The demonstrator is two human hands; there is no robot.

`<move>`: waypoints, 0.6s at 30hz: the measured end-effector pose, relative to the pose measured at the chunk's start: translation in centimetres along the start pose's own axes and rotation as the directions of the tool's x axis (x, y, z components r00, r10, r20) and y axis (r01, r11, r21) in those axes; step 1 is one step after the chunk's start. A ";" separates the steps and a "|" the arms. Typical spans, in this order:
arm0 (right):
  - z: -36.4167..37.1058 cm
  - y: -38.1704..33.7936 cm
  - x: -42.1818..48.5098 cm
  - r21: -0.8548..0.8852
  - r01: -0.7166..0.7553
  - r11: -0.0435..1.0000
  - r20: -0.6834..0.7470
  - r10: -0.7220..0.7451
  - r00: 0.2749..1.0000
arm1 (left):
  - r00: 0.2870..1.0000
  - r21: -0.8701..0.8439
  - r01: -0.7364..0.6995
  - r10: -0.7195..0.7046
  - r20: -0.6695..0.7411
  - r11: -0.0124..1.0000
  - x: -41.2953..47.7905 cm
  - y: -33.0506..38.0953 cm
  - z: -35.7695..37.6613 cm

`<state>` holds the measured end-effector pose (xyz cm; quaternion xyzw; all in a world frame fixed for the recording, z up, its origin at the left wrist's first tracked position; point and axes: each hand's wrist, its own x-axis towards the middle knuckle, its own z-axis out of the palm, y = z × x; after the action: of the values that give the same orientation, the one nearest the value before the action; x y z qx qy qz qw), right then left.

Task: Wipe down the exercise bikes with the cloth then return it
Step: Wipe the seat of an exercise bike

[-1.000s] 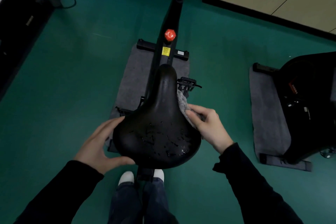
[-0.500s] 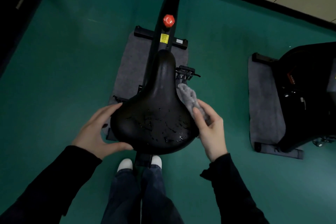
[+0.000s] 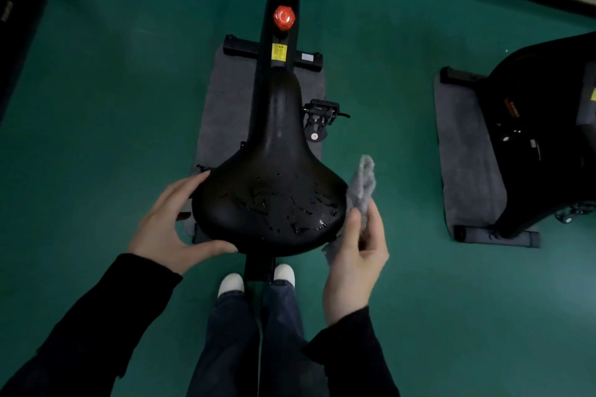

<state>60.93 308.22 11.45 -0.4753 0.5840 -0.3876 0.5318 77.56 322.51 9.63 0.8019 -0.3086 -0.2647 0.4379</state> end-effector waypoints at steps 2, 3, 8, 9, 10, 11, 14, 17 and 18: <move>0.2 0.0 -1.6 -0.234 0.292 0.927 0.048 -0.289 0.956 | 1.000 0.005 -0.012 0.012 -0.002 1.000 0.0 -0.1 -0.1; 0.3 0.1 -2.1 -0.295 0.406 0.865 0.111 -0.392 0.913 | 1.000 0.003 -0.015 0.015 0.001 1.000 0.0 -0.1 -0.1; 0.6 -1.8 -0.1 -0.359 0.378 0.853 0.232 -0.311 0.922 | 0.999 -0.002 -0.040 0.040 0.011 0.999 0.1 0.1 0.0; 0.8 -2.2 0.6 -0.335 0.342 0.878 0.226 -0.277 0.934 | 0.999 0.002 -0.048 0.048 0.013 0.999 0.1 0.1 0.0; 0.9 -2.6 1.0 -0.307 0.317 0.897 0.215 -0.259 0.942 | 0.999 0.004 -0.049 0.049 0.014 0.999 0.1 0.1 0.0; 1.1 -2.8 0.9 -0.287 0.320 0.903 0.206 -0.268 0.941 | 0.999 0.002 -0.045 0.045 0.012 0.999 0.1 0.0 0.0; 1.7 -2.1 -1.5 -0.300 0.505 0.809 0.300 -0.423 0.855 | 0.999 -0.011 -0.034 0.034 0.005 0.999 0.0 -0.3 0.2; 1.9 -0.4 -4.5 -0.280 0.685 0.673 0.433 -0.549 0.716 | 0.999 -0.013 -0.033 0.034 0.012 0.999 0.0 -0.3 0.3; 1.8 -0.2 -4.4 -0.274 0.709 0.650 0.436 -0.573 0.694 | 0.999 -0.016 -0.034 0.034 0.013 0.999 0.0 -0.3 0.3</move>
<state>62.68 312.55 12.54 -0.8102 0.3524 -0.3363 0.3261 77.46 322.45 9.27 0.7913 -0.3229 -0.2649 0.4465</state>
